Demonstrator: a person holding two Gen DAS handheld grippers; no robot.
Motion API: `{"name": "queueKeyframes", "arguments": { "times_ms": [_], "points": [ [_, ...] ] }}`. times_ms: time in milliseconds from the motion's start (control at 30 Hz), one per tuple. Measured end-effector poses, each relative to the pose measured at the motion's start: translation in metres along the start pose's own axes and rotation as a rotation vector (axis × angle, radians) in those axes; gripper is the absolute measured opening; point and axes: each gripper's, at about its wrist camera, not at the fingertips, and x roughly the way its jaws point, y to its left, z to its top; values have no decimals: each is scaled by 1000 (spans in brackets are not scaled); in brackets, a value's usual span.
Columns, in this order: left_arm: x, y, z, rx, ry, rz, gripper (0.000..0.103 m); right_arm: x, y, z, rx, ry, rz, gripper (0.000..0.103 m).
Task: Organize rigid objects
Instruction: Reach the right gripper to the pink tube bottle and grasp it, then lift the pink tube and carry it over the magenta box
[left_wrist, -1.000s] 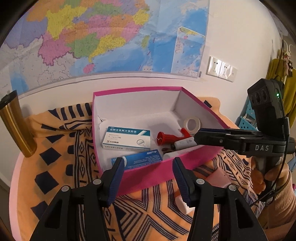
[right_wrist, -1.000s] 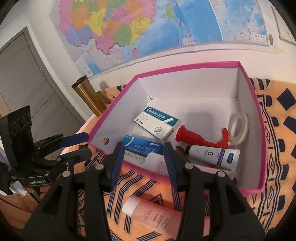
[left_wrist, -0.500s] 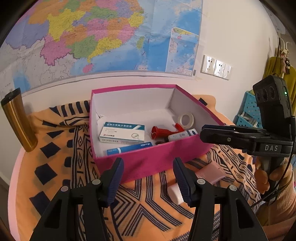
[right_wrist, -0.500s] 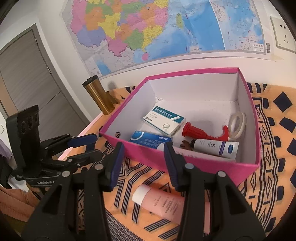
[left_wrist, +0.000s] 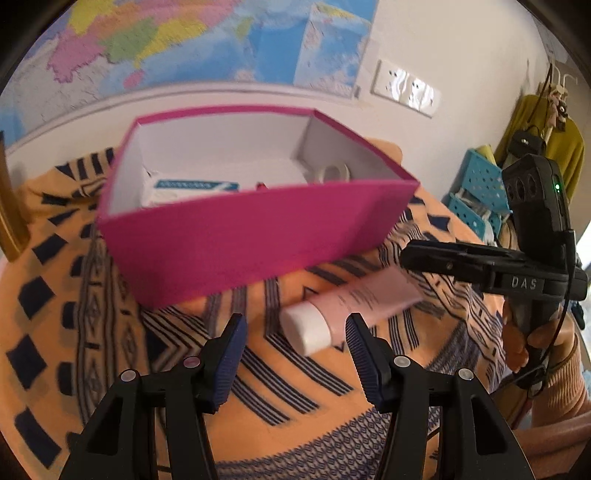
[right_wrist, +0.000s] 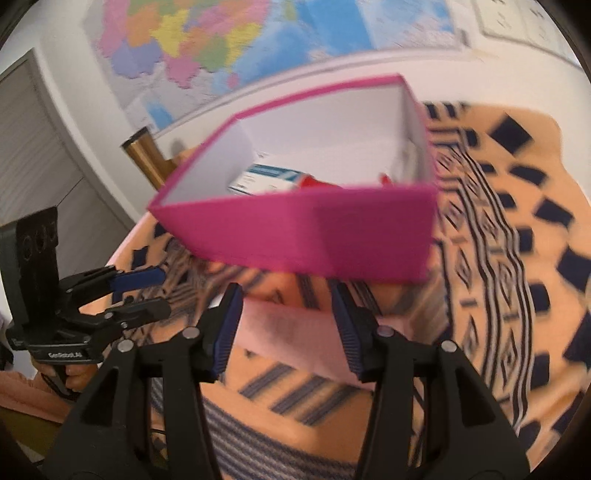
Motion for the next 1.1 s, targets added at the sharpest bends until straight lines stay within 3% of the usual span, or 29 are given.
{"name": "queueKeyframes", "arguments": {
  "times_ms": [467,667,1100],
  "points": [
    [26,-12,-4,2,64,-48,54,-12,-43,-32,116,20,-115,52],
    [31,-12,-4,-15,83,-63,49,-7,-51,-36,138,26,-106,52],
    [38,-7,-1,-55,108,-91,49,8,-57,-34,168,30,-45,54]
  ]
}}
